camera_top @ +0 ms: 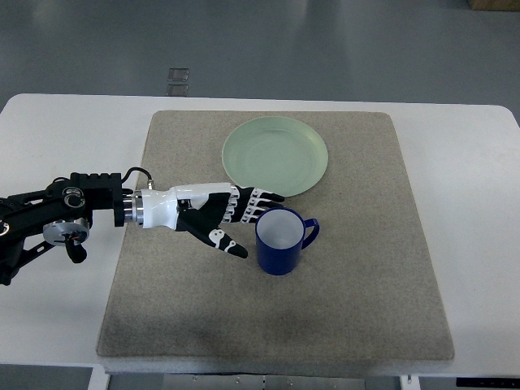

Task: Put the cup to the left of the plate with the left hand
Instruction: 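Swing the left hand over the mat toward the blue mug, then close the left hand's fingers around the blue mug's body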

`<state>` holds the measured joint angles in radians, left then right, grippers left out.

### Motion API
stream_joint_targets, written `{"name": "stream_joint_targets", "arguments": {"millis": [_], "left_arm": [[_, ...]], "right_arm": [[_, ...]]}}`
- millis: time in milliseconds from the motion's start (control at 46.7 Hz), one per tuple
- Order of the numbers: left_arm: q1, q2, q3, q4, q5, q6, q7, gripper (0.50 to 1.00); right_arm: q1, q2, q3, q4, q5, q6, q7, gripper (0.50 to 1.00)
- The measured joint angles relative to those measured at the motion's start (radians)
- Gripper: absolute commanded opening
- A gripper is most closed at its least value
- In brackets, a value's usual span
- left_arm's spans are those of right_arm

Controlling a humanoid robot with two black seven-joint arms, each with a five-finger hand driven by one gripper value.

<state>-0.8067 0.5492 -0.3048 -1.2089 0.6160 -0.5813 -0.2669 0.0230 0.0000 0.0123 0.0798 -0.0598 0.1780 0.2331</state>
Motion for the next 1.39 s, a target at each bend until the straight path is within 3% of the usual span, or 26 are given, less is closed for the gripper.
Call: {"name": "stream_joint_targets", "arguments": {"millis": [728,1071,1392], "left_arm": [[0.043,-0.069,-0.006,0.059,0.001,0.013,-0.060,0.988],[0.053,-0.092,-0.011,0.098,0.076,0.012,-0.162,0.988],[0.061,-0.129,-0.010,0.118,0.083,0.014,-0.166,0.990]], "right_arm": [[0.000,0.000,0.000,0.000,0.000,0.000,0.000,0.932],[0.000,0.000,0.000,0.000,0.000,0.000,0.000,0.932],[0.000,0.000,0.000,0.000,0.000,0.000,0.000,0.932]]}}
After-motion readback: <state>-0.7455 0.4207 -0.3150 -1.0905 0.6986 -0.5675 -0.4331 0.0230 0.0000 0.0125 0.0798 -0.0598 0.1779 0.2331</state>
